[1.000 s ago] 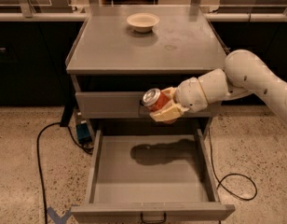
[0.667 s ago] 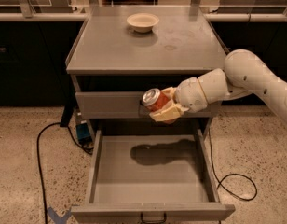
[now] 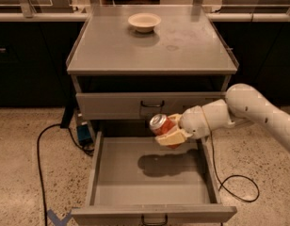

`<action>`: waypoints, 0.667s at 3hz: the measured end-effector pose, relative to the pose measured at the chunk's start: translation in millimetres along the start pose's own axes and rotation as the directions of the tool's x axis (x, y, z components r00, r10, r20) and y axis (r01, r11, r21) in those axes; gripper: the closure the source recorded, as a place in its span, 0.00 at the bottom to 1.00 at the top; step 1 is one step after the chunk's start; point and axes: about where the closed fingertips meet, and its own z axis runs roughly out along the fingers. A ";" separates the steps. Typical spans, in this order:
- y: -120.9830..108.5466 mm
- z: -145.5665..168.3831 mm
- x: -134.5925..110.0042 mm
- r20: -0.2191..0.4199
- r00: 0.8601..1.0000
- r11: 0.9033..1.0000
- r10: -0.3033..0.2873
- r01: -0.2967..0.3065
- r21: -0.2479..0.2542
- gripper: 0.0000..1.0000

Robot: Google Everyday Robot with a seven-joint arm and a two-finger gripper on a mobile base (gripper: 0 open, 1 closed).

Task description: Place coke can into middle drawer

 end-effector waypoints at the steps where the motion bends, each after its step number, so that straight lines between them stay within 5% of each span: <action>1: 9.0 18.6 45.3 -0.061 0.996 0.998 0.058 -0.059 -0.021 1.00; 2: 5.8 30.6 78.0 -0.164 0.983 0.996 0.078 -0.082 -0.022 1.00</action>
Offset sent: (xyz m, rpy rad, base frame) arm -0.0182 -0.0203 -0.1264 -0.3121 0.1227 0.0245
